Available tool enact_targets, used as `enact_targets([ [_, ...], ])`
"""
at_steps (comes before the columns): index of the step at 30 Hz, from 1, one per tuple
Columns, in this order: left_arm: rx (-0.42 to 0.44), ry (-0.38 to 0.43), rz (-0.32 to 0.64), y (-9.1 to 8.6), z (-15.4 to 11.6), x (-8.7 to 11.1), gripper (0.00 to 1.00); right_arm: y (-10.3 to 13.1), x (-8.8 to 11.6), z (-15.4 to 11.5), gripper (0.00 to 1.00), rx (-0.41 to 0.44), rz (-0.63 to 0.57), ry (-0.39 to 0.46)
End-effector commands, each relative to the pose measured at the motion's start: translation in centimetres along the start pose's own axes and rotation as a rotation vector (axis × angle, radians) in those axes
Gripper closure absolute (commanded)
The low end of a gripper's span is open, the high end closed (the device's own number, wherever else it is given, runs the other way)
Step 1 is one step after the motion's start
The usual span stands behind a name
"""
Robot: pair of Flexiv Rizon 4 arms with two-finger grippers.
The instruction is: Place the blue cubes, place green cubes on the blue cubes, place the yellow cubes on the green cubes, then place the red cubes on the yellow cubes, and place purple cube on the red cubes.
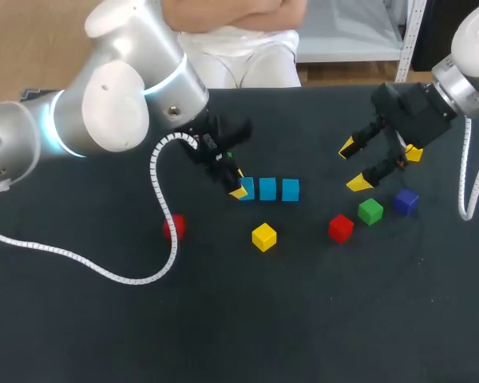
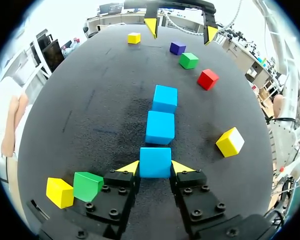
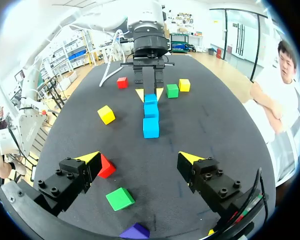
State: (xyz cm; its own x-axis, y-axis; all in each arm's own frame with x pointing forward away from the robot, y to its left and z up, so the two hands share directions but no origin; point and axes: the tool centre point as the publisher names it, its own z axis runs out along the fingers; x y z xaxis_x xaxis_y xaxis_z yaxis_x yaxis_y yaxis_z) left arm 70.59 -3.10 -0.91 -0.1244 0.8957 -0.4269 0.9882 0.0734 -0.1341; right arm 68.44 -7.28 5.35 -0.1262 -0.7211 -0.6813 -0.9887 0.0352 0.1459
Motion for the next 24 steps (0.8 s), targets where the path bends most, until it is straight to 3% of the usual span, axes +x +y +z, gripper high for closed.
enact_targets([
  [1,0.002,0.000,-0.002,0.2,0.0,0.0,1.00,0.1,0.0,0.0,0.00,0.003,-0.001,-0.002],
  [2,0.002,-0.001,-0.006,0.2,0.0,0.0,0.84,0.1,0.0,0.0,0.00,0.003,-0.001,-0.002],
  [3,0.001,-0.003,-0.012,0.2,0.0,0.1,0.57,0.1,0.0,0.0,0.00,0.003,-0.001,-0.002],
  [4,0.001,-0.003,-0.012,0.2,-0.1,0.1,0.00,0.1,0.0,0.0,0.00,0.003,-0.001,-0.002],
  [17,-0.011,-0.014,-0.024,0.1,-0.7,0.1,0.00,0.1,0.0,0.0,0.00,0.003,-0.001,-0.002],
  [24,-0.008,-0.094,0.037,-0.9,-2.6,0.1,0.00,0.1,0.0,0.0,0.00,0.003,-0.001,-0.002],
])
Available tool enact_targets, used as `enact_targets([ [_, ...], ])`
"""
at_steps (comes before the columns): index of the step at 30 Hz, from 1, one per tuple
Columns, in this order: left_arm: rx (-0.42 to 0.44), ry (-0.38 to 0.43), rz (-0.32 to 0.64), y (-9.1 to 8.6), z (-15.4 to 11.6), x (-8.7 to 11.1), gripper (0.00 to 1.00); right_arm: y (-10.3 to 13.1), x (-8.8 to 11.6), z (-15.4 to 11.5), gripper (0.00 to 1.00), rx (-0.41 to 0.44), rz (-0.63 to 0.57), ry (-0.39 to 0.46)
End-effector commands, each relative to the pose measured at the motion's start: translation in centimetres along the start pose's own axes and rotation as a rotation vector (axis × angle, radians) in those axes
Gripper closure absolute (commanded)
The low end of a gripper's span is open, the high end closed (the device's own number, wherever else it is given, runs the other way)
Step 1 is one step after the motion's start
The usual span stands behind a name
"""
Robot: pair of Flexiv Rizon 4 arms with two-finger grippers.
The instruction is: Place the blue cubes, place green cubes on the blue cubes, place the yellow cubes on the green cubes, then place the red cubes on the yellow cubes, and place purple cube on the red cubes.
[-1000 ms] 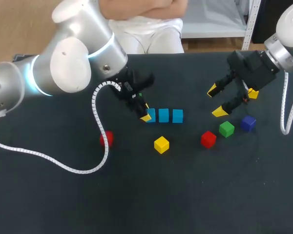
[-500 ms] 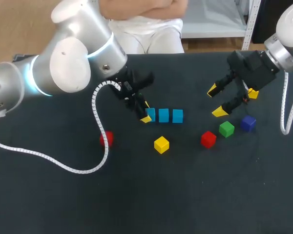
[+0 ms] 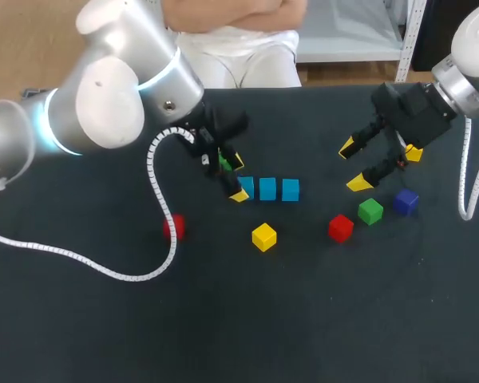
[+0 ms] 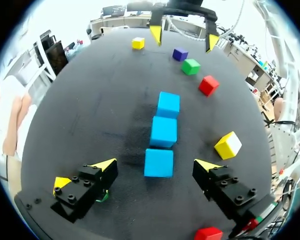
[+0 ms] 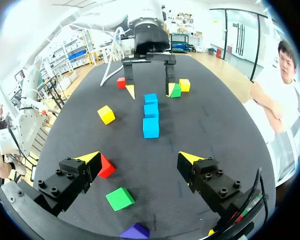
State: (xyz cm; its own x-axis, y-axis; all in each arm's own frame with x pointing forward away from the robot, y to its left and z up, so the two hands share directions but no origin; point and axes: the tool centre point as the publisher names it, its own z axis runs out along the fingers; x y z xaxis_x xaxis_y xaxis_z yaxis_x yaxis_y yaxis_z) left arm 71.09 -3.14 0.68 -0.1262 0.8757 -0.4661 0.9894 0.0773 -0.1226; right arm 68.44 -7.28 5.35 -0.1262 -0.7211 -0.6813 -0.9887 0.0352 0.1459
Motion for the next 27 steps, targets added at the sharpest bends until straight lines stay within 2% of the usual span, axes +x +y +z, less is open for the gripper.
enact_targets([
  [1,0.007,-0.060,0.045,-1.3,-1.5,0.8,0.00,0.1,0.0,0.0,0.00,0.003,-0.001,-0.002],
  [8,-0.018,-0.101,0.073,-3.3,-4.1,1.0,0.00,0.1,0.0,0.0,0.00,0.003,-0.001,-0.002],
  [14,-0.052,-0.142,0.072,-4.2,-5.9,2.0,0.00,0.1,0.0,0.0,0.00,0.003,-0.001,-0.002],
  [22,-0.084,-0.205,0.057,-4.7,-6.9,2.7,0.00,0.1,0.0,0.0,0.00,0.003,-0.001,-0.002],
  [27,-0.079,-0.205,0.056,-4.8,-6.8,2.8,0.00,0.1,0.0,0.0,0.00,0.003,-0.001,-0.002],
])
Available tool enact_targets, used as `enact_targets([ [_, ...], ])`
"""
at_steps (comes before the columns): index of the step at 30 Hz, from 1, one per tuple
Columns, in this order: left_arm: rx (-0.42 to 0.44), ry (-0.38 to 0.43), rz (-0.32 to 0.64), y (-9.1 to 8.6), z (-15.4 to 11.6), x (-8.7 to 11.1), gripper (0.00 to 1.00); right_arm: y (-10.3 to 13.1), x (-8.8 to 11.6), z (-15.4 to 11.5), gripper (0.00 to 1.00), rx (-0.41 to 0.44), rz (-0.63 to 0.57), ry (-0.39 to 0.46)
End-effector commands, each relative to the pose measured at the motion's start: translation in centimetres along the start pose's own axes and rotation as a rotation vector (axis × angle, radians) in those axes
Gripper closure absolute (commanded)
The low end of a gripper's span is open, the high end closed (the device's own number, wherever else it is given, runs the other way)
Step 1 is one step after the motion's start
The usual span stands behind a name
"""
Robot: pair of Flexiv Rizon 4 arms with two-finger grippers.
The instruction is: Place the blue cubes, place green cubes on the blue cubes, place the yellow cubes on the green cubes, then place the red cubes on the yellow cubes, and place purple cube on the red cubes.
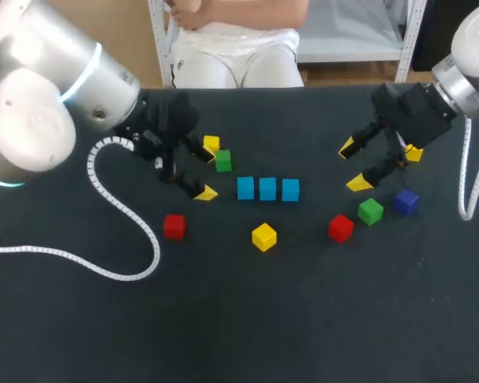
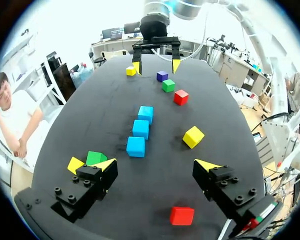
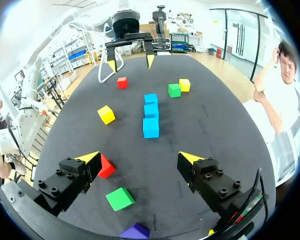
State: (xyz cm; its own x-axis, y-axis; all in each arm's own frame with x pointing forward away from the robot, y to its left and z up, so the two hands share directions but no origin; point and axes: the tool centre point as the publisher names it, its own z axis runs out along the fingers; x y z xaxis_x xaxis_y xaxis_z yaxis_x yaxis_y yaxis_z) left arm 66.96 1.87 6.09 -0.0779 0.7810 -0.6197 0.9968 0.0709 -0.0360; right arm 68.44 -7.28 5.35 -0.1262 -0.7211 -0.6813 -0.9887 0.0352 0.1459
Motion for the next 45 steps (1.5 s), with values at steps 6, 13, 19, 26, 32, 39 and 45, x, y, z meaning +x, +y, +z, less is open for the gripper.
enact_targets([
  [6,-0.013,-0.061,0.008,-0.8,-0.6,0.7,0.00,0.1,0.0,0.0,0.00,0.003,-0.001,-0.002],
  [13,0.027,-0.204,0.037,-0.6,-1.3,1.7,0.00,0.1,0.0,0.0,0.00,0.003,-0.001,-0.002],
  [19,0.021,-0.196,0.036,-0.4,-1.8,1.5,0.00,0.1,0.0,0.0,0.00,0.003,-0.001,-0.002],
  [26,0.020,-0.185,0.042,0.0,-2.3,0.9,0.00,0.1,0.0,0.0,0.00,0.003,-0.001,-0.002],
  [32,0.057,-0.182,0.043,0.9,-2.3,0.4,0.00,0.1,0.0,0.0,0.00,0.003,-0.001,-0.002],
  [39,0.098,-0.169,0.078,2.2,-2.0,-1.1,0.00,0.1,0.0,0.0,0.00,0.003,-0.001,-0.002],
  [45,0.112,-0.168,0.084,2.5,-1.7,-1.6,0.00,0.1,0.0,0.0,0.00,0.003,-0.001,-0.002],
])
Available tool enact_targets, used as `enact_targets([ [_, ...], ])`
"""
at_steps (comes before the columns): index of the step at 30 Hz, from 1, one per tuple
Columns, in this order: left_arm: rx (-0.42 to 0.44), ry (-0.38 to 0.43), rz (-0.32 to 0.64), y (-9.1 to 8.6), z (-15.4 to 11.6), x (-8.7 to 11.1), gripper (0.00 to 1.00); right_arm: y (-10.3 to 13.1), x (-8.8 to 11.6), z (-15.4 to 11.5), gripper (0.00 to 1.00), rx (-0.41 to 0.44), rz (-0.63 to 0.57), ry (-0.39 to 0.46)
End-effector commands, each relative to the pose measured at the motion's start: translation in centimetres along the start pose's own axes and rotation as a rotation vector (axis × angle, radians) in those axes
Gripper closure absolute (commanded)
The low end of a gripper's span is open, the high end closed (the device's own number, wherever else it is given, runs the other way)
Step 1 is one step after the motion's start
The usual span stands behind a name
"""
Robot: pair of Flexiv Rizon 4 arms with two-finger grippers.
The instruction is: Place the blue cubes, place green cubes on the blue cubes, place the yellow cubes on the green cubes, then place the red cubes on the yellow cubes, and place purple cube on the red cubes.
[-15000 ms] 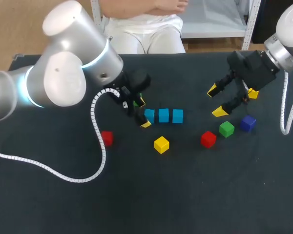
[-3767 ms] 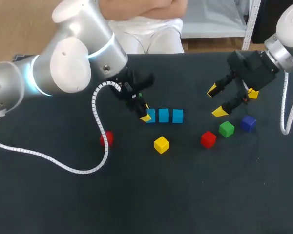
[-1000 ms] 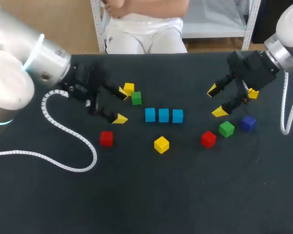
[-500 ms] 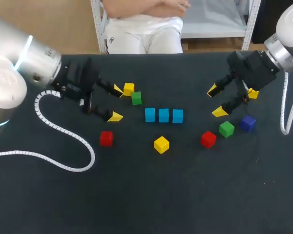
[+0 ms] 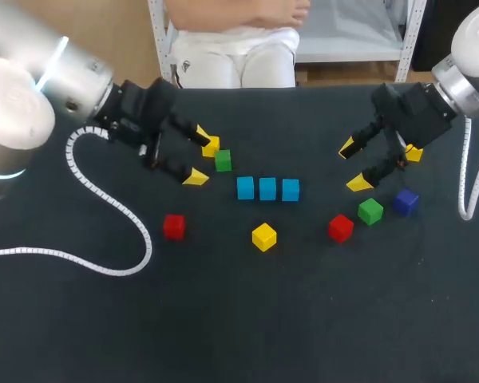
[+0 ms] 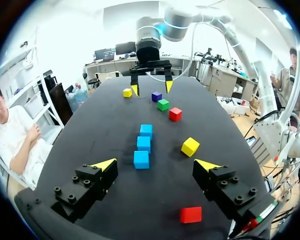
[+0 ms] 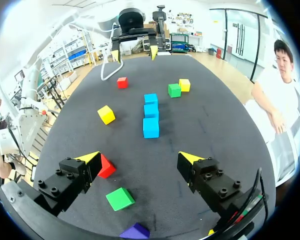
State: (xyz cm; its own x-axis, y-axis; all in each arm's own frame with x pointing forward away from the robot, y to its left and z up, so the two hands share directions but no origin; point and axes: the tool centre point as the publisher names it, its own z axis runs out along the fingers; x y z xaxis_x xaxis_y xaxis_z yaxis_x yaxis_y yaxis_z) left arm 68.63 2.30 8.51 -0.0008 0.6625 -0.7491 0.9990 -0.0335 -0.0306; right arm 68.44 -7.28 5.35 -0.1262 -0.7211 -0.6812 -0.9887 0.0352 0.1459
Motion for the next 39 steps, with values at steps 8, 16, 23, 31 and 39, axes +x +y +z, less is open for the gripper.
enact_targets([
  [8,0.057,0.027,-0.026,0.81,0.57,0.03,0.00,0.13,0.03,-0.04,0.00,0.003,-0.001,-0.002],
  [16,0.057,0.027,-0.026,0.81,0.57,0.03,0.00,0.13,0.03,-0.04,0.00,0.003,-0.001,-0.002],
  [23,0.057,0.027,-0.026,0.81,0.57,0.03,0.00,0.13,0.03,-0.04,0.00,0.003,-0.001,-0.002],
  [31,0.057,0.027,-0.026,0.81,0.57,0.03,0.00,0.13,0.03,-0.04,0.00,0.003,-0.001,-0.002],
  [39,0.057,0.027,-0.026,0.81,0.57,0.03,0.00,0.13,0.03,-0.04,0.00,0.003,-0.001,-0.002],
])
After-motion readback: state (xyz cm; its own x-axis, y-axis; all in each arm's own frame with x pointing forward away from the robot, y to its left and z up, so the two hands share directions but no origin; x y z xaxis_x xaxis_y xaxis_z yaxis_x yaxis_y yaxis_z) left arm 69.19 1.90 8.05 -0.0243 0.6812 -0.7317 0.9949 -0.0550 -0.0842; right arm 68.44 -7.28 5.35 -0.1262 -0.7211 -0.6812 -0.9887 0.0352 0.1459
